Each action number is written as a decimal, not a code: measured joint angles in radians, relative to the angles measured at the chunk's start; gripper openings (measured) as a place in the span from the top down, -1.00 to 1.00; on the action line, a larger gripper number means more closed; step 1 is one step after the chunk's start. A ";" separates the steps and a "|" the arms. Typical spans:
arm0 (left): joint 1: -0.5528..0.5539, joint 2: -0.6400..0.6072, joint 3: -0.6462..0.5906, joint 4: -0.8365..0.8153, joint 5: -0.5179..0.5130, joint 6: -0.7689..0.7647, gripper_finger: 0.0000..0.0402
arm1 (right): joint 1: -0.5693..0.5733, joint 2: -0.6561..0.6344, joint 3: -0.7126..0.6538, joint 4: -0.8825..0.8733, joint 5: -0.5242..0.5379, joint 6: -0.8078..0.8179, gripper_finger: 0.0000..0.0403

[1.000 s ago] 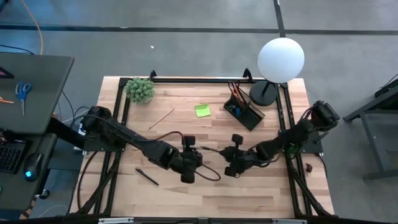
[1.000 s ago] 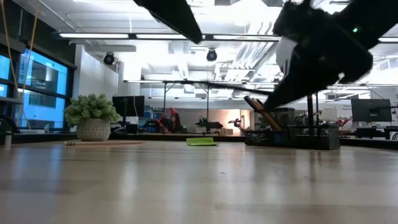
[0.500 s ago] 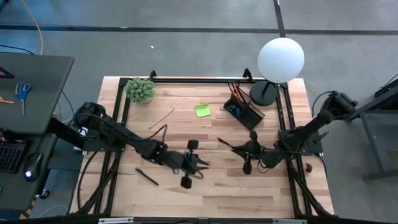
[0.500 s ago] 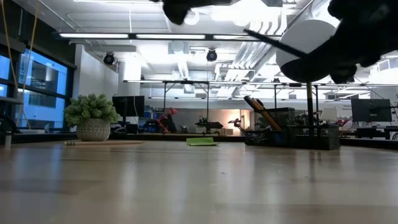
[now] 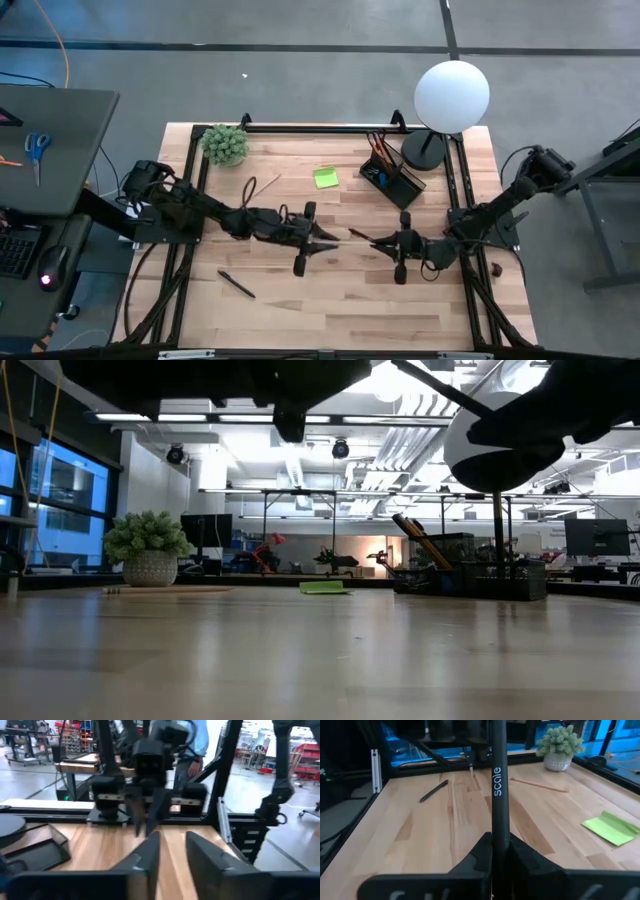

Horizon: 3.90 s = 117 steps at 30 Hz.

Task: Pick and place office supplies into organizer
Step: Put the black pen into the black desk organizer

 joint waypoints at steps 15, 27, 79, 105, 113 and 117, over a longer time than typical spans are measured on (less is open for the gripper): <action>-0.003 0.000 0.094 -0.039 -0.096 -0.004 -0.18 | -0.035 0.004 0.000 0.119 -0.150 -0.105 0.90; -0.003 0.000 0.099 -0.033 -0.097 0.010 0.08 | -0.068 0.004 0.000 0.130 -0.234 -0.119 0.90; -0.003 0.000 0.099 -0.096 -0.094 0.053 0.99 | -0.124 0.005 0.000 0.080 -0.228 -0.053 0.59; -0.003 0.000 0.099 -0.116 -0.130 0.008 1.00 | -0.164 0.005 0.000 0.058 -0.289 -0.058 0.59; 0.000 0.000 0.099 -0.138 -0.133 0.008 1.00 | -0.230 0.005 0.013 0.063 -0.397 -0.069 0.59; 0.013 0.000 0.099 -0.168 -0.130 -0.008 1.00 | -0.245 0.005 0.047 0.063 -0.437 -0.109 0.59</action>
